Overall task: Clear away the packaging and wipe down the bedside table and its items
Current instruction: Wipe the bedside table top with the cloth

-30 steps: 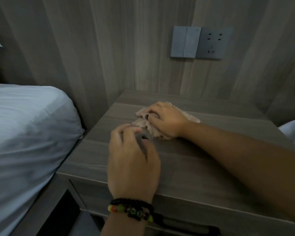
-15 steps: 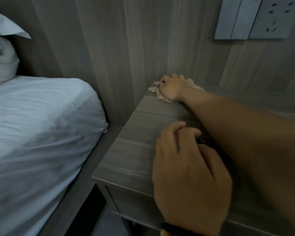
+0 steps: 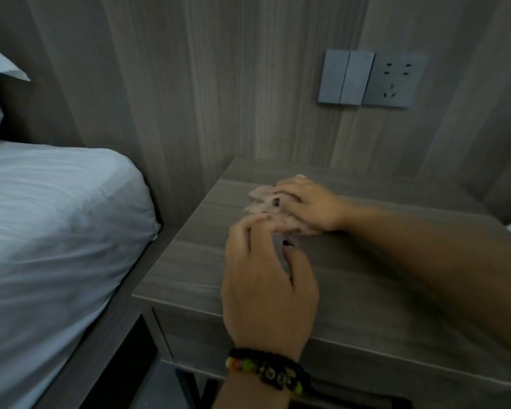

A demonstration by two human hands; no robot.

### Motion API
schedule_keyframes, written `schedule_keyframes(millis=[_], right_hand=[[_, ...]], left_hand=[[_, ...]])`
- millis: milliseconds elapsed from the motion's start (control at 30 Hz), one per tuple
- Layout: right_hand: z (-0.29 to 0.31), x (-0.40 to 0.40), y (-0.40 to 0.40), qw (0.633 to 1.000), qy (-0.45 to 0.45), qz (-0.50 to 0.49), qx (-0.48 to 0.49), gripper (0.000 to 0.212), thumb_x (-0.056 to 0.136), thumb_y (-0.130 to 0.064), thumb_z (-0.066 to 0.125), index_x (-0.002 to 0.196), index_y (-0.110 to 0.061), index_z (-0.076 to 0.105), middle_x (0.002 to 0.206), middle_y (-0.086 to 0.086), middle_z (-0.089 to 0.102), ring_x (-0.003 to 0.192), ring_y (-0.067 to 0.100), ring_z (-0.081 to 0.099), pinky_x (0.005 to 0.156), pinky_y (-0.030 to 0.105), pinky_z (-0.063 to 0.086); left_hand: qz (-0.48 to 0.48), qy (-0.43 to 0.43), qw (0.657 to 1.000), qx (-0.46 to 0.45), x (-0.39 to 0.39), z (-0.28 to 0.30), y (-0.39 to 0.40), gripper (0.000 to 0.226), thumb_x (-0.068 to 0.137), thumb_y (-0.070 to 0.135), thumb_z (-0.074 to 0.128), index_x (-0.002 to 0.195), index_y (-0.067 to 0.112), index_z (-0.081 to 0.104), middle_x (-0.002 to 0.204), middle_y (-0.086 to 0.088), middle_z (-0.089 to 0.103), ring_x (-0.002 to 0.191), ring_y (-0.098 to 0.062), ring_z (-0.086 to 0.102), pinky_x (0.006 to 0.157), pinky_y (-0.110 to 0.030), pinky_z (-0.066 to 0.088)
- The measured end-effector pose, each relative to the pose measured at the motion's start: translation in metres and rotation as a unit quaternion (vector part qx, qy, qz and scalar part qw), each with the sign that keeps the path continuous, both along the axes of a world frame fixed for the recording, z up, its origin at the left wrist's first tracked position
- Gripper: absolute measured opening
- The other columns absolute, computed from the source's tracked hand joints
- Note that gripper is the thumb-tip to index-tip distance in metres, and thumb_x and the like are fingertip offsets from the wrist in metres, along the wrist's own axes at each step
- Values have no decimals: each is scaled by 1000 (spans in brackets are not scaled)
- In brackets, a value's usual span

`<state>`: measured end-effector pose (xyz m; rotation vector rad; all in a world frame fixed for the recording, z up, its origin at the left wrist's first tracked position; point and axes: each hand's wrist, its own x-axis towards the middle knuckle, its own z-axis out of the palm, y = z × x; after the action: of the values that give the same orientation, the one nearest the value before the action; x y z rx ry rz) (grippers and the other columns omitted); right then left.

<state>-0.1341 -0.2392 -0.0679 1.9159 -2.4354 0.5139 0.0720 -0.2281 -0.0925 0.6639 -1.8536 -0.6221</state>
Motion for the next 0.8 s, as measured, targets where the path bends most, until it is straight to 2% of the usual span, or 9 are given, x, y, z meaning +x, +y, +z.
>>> schedule_keyframes(millis=[67,133,200,333,400,467,567,700,800], right_hand=[[2,-16,11,995,-21,-93,-19,34,101,-21,44,131,-9,57,137,11,55,126,26,47,98,22,28],[1,-23,10,984,-26,-176,-25,34,100,-23,43,128,-12,58,136,11,55,124,27,48,97,27,32],[0,-11,6,979,5,-201,-2,37,100,-29,39,130,-14,54,136,13,52,124,28,46,101,33,32],[-8,43,35,996,47,-71,5,39,99,-39,34,128,-18,49,126,7,49,118,26,46,101,39,33],[-10,66,69,999,37,15,-12,40,97,-43,33,126,-23,53,125,-1,52,115,16,48,101,32,35],[-7,63,101,999,25,23,-6,36,98,-35,39,129,-24,54,131,-6,53,122,10,46,106,22,29],[-6,29,125,997,45,-69,-5,34,100,-23,45,132,-15,53,135,4,53,127,18,44,103,13,21],[-6,9,99,968,31,-248,32,39,100,-31,39,136,-17,46,135,12,46,127,31,42,105,35,30],[-9,43,89,970,42,-239,18,38,100,-33,37,132,-14,47,136,14,45,127,32,41,105,37,29]], left_hand=[[2,11,1000,1,0,0,-1,16,83,23,54,98,25,58,115,11,53,88,0,51,62,-5,33],[1,25,1000,-4,0,0,-1,16,82,15,58,97,22,59,116,9,54,79,-5,54,58,-15,42],[-4,38,999,-8,-1,1,1,17,81,13,58,96,22,60,116,9,55,71,-12,56,55,-23,44],[-9,54,998,-11,1,1,-2,15,80,16,56,94,21,60,118,9,55,82,-10,57,56,-21,43],[-17,61,998,-9,1,0,-1,16,80,18,54,94,22,60,118,9,55,85,-5,55,57,-18,41],[-26,62,998,-2,2,-1,0,16,81,18,54,94,23,60,117,9,54,82,-8,56,55,-14,37],[-34,56,998,-6,3,-4,2,15,81,14,56,92,22,60,117,9,54,72,-9,54,52,-15,38],[-28,47,998,-22,2,-2,2,16,80,12,58,92,22,60,118,8,55,69,-10,53,54,-23,43],[-26,47,998,-24,2,0,3,16,79,13,55,92,21,62,118,6,55,77,-12,58,56,-28,47]])
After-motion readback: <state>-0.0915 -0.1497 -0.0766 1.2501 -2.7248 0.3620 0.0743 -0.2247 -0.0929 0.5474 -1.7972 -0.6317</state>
